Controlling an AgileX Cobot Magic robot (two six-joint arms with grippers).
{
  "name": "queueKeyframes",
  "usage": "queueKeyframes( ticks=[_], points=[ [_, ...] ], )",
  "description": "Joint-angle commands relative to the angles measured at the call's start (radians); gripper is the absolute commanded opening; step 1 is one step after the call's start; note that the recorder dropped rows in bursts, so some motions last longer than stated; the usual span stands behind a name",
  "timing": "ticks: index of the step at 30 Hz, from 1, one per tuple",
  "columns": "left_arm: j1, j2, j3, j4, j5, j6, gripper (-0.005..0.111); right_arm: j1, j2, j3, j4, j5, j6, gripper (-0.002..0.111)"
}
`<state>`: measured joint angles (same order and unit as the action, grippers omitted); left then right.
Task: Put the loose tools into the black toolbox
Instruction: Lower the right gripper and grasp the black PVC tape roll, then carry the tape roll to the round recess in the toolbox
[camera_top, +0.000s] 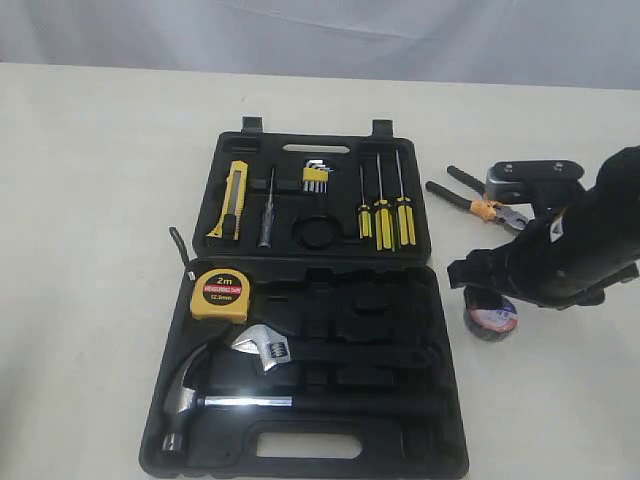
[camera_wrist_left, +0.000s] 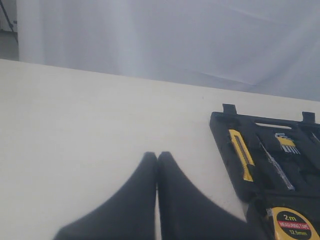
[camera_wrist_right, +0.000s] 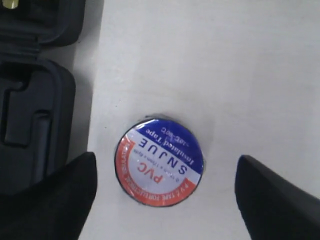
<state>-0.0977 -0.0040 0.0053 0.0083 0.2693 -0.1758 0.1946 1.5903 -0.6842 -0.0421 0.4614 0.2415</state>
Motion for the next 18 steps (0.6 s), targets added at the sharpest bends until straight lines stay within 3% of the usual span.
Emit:
queueKeyframes(
  ticks=[1, 16, 17, 18],
  points=[
    [-0.006, 0.004, -0.005, -0.008, 0.003, 0.0, 0.0, -0.004, 0.052, 0.0, -0.007, -0.043, 0.005, 0.072],
    [-0.006, 0.004, -0.005, -0.008, 0.003, 0.0, 0.0, -0.004, 0.103, 0.0, -0.008, -0.048, -0.002, 0.072],
    [-0.006, 0.004, -0.005, -0.008, 0.003, 0.0, 0.0, -0.004, 0.103, 0.0, -0.008, -0.044, -0.002, 0.07],
    [-0.006, 0.004, -0.005, -0.008, 0.003, 0.0, 0.0, -0.004, 0.103, 0.0, -0.008, -0.042, -0.002, 0.061]
  ],
)
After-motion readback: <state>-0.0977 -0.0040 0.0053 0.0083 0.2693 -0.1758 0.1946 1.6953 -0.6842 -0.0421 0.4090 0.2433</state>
